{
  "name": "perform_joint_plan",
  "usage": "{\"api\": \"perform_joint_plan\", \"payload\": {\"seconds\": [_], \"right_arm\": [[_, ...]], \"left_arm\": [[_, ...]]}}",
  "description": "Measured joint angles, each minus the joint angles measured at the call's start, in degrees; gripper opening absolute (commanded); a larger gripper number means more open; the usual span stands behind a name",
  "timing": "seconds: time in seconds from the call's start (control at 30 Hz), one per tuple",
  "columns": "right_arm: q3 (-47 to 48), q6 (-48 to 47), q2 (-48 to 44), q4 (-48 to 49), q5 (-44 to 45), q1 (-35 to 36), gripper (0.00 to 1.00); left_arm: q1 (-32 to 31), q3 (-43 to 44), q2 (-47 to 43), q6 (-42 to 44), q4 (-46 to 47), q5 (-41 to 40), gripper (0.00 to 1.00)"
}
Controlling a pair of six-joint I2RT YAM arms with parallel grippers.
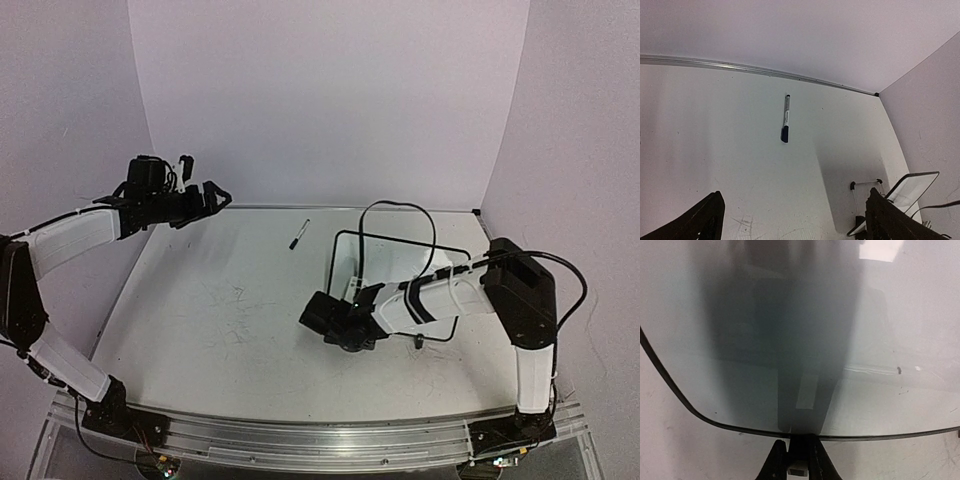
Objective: Write a sentence on the whiteboard
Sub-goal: Move the whiteboard to the center of the board.
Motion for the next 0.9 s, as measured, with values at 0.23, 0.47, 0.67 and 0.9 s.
{"api": "perform_joint_plan", "payload": {"seconds": [0.23,0.47,0.67,0.9], "right_arm": [[4.1,-4.7,2.6,2.2,-1.8,4.4,0.0],[4.4,-9.7,2.9,3.9,-1.9,5.2,0.0],[6.0,-16.0,4.5,8.0,-3.3,6.6,0.0],[6.2,-17.6,4.9,9.0,-3.2,6.9,0.01]], "left_arm": [[-0.3,-5.6,-0.9,-4.3,2.7,-1.1,0.99],[-1.1,-10.2,-4.6,-6.6,3.2,-1.8,0.99],[-1.1,-10.4,-5.3,-7.6,4.2,-2.8,0.99],[-1.1,-10.0,-2.0,-7.7,4.7,-2.7,0.99]]}}
